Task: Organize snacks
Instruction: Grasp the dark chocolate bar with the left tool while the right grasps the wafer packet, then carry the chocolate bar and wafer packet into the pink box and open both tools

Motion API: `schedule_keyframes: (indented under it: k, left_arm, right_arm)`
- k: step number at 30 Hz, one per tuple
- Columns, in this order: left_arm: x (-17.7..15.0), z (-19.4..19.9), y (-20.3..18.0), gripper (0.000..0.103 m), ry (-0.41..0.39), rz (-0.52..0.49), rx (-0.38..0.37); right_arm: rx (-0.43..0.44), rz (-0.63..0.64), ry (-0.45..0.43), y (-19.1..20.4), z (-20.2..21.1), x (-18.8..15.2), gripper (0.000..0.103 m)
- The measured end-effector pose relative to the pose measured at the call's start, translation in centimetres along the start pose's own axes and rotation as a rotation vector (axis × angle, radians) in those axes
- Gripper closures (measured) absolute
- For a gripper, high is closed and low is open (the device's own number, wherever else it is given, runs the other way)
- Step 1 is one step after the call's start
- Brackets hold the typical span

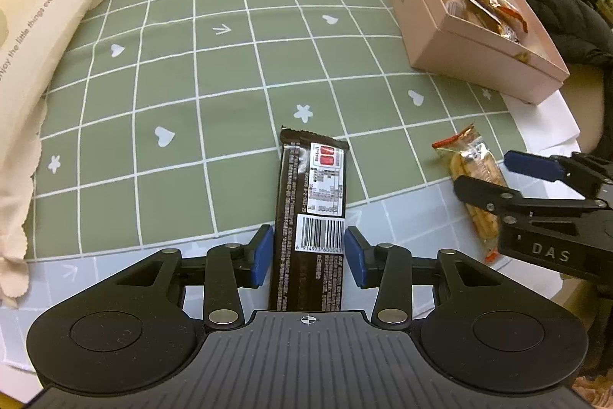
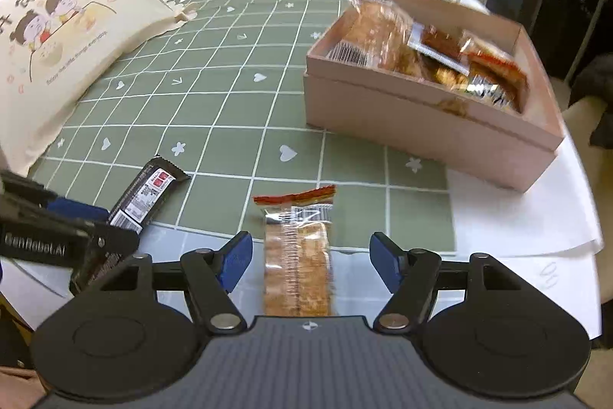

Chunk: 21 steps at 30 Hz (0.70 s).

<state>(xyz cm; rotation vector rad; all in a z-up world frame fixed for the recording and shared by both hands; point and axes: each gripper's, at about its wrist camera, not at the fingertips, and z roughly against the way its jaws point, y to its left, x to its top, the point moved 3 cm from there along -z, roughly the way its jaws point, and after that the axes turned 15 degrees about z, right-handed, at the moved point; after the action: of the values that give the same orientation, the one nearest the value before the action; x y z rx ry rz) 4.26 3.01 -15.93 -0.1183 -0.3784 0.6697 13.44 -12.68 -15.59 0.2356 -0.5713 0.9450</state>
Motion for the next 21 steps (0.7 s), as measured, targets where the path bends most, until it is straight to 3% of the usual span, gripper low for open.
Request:
schedule_keyframes:
  k: [2, 5, 7, 14, 21]
  left_arm:
    - [0.0, 0.0, 0.2, 0.057, -0.004, 0.000, -0.005]
    - [0.2, 0.0, 0.1, 0.057, -0.008, -0.001, -0.004]
    - [0.3, -0.1, -0.2, 0.058, -0.013, -0.003, -0.003]
    - [0.2, -0.4, -1.4, 0.058, 0.013, -0.011, -0.064]
    - [-0.2, 0.5, -4.3, 0.058, -0.001, -0.088, -0.121]
  right_arm:
    - [0.020, -0.009, 0.001, 0.2, -0.2, -0.1, 0.039]
    - [0.060, 0.006, 0.010, 0.8, -0.1, -0.3, 0.059]
    - [0.050, 0.036, 0.015, 1.2, 0.1, -0.5, 0.065]
    - [0.042, 0.046, -0.013, 0.6, 2.7, -0.7, 0.067]
    - [0.016, -0.014, -0.035, -1.8, 5.2, -1.0, 0.067]
